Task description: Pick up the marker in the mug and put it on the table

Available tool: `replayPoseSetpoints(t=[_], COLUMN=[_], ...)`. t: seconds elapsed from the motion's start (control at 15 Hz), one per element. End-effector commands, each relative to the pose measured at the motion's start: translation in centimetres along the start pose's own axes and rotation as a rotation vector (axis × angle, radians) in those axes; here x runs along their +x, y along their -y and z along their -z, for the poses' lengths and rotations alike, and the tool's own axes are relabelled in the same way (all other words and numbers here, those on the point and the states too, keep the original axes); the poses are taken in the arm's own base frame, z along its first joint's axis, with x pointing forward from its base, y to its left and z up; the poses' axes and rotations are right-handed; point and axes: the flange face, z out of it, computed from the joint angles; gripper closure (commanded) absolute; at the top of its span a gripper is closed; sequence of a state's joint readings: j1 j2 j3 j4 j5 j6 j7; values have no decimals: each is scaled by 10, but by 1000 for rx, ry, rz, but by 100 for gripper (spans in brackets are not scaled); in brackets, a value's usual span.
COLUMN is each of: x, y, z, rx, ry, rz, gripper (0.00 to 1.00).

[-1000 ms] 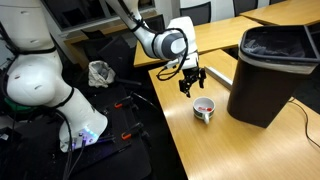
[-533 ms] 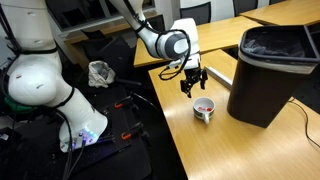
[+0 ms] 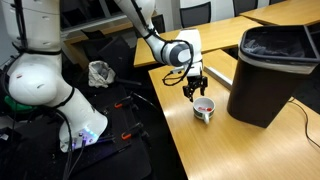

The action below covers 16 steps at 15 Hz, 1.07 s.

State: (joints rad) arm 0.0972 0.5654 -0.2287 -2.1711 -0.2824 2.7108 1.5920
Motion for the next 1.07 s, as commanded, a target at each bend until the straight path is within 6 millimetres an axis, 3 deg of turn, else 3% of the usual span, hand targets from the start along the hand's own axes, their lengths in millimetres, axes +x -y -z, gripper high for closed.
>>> replayPoseSetpoints(t=[0.0, 0.13, 0.2, 0.4, 0.67, 0.8, 0.93, 1.0], x=[-1, 0, 0, 2, 3, 3, 4, 3], y=[22, 30, 34, 47, 56, 58, 59, 60], z=[-27, -43, -50, -65, -82, -87, -90, -88], rx=[-6, -14, -12, -5, -17, -21, -21, -16], ry=[2, 0, 3, -23, -53, -80, -109, -116], rz=[-16, -21, -19, -29, -39, -35, -32, -23], gripper=[51, 60, 58, 66, 67, 92, 99, 97])
